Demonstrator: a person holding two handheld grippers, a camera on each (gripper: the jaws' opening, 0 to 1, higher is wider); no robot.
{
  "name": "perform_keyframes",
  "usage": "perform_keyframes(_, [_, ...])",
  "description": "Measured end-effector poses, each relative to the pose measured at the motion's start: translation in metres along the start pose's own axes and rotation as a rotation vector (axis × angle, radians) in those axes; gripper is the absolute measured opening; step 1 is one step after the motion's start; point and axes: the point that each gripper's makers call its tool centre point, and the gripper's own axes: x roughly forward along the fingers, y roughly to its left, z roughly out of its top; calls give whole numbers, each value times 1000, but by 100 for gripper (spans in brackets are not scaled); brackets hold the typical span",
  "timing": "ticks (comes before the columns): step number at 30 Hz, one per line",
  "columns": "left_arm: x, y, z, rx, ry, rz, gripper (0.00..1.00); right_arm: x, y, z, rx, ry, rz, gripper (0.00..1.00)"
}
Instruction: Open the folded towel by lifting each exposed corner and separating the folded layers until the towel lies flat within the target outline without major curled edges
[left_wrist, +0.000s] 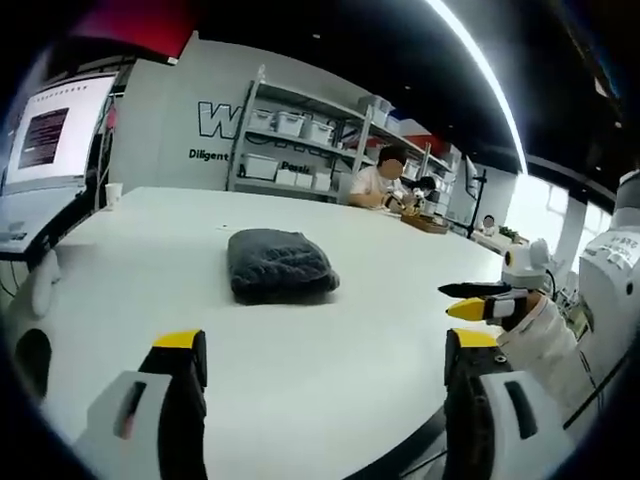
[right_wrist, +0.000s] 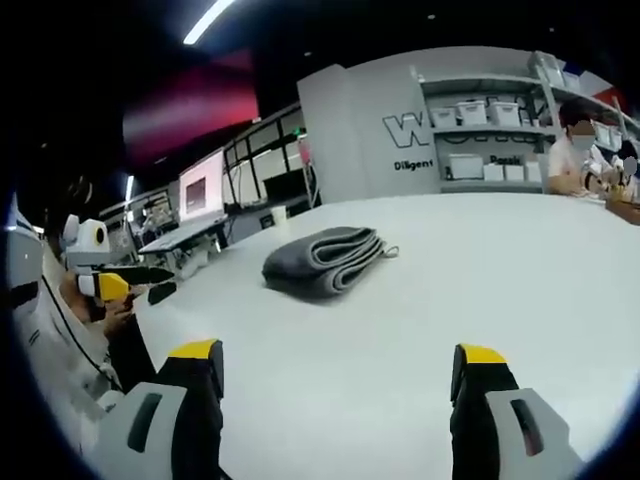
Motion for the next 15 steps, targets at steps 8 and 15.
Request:
perform_keyframes(8, [3,-9,3,6,-4,-36,99,2,0,-1,-1,7,10,93])
perform_keyframes(15, [2,-5,0,4,8,-24,99,7,-2,8,-6,-3,16,90])
